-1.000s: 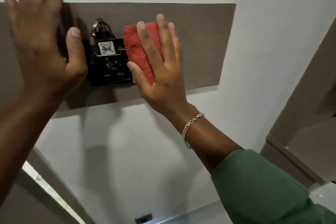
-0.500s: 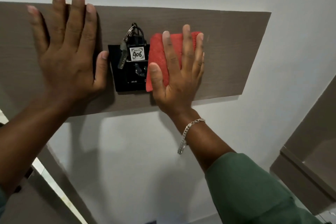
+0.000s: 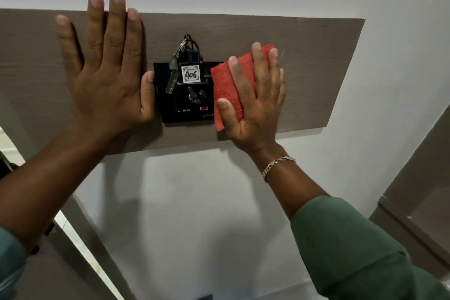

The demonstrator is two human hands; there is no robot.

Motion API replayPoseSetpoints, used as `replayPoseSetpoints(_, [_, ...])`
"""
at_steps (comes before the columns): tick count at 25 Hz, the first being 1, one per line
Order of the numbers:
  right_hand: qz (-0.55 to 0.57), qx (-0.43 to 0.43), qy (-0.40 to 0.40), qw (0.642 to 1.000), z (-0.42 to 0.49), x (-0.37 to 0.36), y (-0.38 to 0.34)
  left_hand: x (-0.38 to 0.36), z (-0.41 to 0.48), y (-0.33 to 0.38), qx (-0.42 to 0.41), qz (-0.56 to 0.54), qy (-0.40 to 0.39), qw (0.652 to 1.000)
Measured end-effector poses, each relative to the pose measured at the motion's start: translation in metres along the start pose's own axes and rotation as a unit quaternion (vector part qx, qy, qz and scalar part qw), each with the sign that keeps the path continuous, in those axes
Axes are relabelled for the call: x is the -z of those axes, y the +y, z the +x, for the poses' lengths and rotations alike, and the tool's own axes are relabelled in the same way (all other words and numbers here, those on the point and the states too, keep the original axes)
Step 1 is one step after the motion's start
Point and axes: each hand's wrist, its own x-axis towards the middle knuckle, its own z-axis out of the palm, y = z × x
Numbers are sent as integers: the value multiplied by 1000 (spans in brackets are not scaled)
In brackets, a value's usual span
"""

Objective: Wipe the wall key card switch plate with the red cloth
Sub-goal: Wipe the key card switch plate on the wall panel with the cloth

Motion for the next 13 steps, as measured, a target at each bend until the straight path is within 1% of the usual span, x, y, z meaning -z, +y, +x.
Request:
replayPoseSetpoints(2, [15,-82,29,996,9,-7,-14,-2,-1,1,3,7,7,1000])
replayPoseSetpoints(3, [14,-90,40,995,13,-10,-20,-3,-1,1,5,12,10,1000])
replayPoseSetpoints(4, [9,-66,41,997,11,-11,-20,-4,-1,0,7,12,12,1000])
replayPoseSetpoints(6, [-4,8,14,1000,1,-4,-6,-4,-2,1,6,15,14,1000])
replayPoseSetpoints(7, [-5,18,4,1000,-1,-1,-1,-4,-1,1,7,18,16,1000])
replayPoseSetpoints(8, [1,-4,4,1000,-1,-1,0,-3,-1,1,5,14,16,1000])
replayPoseSetpoints(10, [13,-99,39,994,9,-8,-16,-4,0,0,-1,7,14,1000])
replayPoseSetpoints(11, [17,-122,57,991,14,-12,-25,-5,0,1,0,7,16,1000])
replayPoseSetpoints(12, [14,-109,61,992,14,-14,-29,-6,-1,1,3,5,21,1000])
replayPoseSetpoints(13, [7,-69,50,996,9,-13,-25,-7,-3,1,7,3,26,1000])
